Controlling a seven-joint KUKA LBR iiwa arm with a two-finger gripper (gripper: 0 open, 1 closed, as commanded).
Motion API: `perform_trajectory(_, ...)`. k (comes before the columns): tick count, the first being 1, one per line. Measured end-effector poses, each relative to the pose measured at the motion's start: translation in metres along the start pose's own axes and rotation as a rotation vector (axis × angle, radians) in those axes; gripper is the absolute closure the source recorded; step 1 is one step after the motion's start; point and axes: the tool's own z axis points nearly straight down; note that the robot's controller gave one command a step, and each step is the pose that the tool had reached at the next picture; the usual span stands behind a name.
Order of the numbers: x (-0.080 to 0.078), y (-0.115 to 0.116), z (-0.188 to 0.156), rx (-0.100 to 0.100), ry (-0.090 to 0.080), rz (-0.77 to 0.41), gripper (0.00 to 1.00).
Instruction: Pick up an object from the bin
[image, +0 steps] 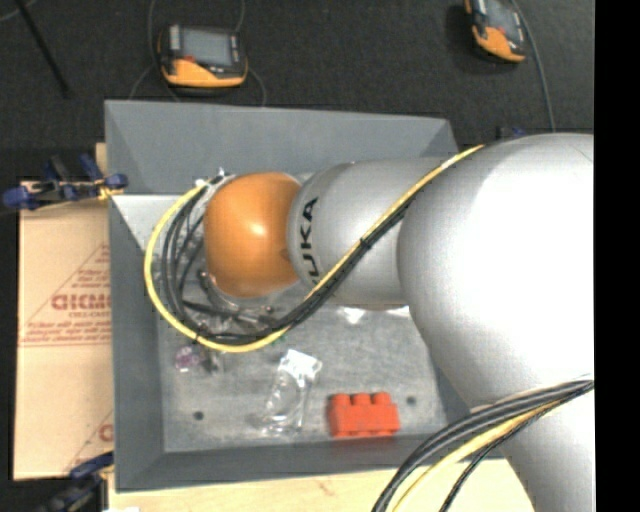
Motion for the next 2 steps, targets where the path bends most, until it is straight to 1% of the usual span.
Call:
perform_trajectory(1,-0.034,0.018,-0.066,0.002,-0.007,0.037,1.0)
perform_trajectory(2,-0.041,-0.013,-0.159,0.006,-0.009,0.049,1.0)
